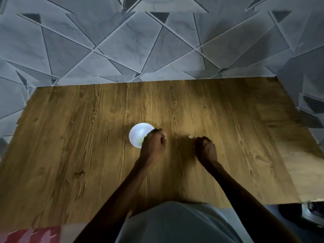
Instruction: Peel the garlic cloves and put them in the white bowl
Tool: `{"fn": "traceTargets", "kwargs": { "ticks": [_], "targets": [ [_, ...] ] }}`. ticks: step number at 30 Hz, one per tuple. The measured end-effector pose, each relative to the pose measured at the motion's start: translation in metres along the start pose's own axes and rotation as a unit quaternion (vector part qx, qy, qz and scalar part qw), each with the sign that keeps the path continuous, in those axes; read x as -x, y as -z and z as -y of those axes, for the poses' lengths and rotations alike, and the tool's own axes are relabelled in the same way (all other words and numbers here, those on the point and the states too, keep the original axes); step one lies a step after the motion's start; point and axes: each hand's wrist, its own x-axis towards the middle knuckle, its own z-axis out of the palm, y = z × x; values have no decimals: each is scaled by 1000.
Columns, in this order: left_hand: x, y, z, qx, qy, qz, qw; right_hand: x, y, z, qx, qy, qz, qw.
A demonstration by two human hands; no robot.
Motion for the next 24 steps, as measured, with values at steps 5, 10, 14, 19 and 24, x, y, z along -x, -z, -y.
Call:
{"fn": "traceTargets", "kwargs": {
  "ticks": [5,10,14,19,24],
  "targets": [
    [17,-35,-18,68,29,110,991,4,-1,-5,-12,-28,9,999],
    [23,-50,-13,104,70,141,982,12,0,4,-176,-4,39,984],
    [28,-61,-13,78,75,152,982,23,-2,-3,-206,-15,47,977],
    [36,-71,-2,-19,48,134,990,23,0,-7,-164,22,65,984],
    [43,-74,0,-113,22,102,988,28,0,-4,-153,37,55,986]
  ]
}}
